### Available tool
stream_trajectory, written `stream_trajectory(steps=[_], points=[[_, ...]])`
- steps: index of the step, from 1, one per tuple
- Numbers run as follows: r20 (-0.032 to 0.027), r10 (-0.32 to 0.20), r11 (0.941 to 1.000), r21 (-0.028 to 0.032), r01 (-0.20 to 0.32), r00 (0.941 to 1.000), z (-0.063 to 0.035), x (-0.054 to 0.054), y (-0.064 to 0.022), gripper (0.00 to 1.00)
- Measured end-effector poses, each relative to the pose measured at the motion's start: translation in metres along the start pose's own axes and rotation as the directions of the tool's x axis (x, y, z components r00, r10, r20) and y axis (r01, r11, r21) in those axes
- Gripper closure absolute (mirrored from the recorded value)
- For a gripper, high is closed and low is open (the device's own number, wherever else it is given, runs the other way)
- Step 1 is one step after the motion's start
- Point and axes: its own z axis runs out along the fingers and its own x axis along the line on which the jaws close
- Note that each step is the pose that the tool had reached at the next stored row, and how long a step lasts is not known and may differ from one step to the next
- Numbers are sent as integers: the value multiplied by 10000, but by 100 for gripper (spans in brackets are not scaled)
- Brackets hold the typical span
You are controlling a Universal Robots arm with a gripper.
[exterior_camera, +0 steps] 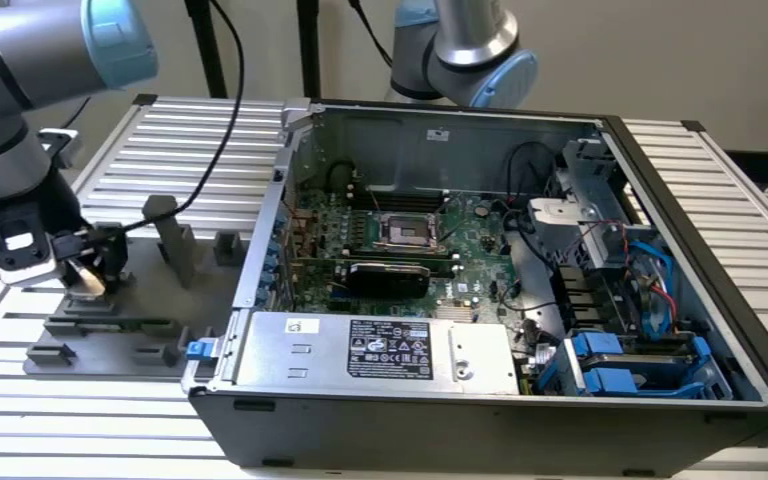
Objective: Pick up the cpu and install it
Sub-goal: 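Pick up the cpu and move it towards the insertion slot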
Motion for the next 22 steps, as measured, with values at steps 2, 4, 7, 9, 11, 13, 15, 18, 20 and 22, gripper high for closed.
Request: stream_trajectory(steps=[2, 4, 7, 9, 11, 13, 15, 18, 20, 22], points=[[-11, 0, 10000, 1, 0, 10000, -89, -2, 4, 45], [-19, -2, 10000, 1, 2, 10000, -181, -7, 9, 45], [-29, -8, 10000, 1, 8, 10000, -319, -27, 16, 45], [-43, -16, 10000, 2, 16, 10000, -409, -53, 23, 45], [-58, -30, 10000, 4, 30, 10000, -500, -85, 29, 45], [-70, -51, 10000, 4, 51, 10000, -590, -121, 36, 45], [-84, -77, 10000, 5, 77, 9999, -679, -161, 42, 45], [-103, -118, 9999, 6, 118, 9999, -815, -223, 53, 45], [-116, -147, 9999, 6, 147, 9998, -906, -264, 60, 45], [-129, -176, 9998, 7, 177, 9998, -998, -306, 67, 45]])
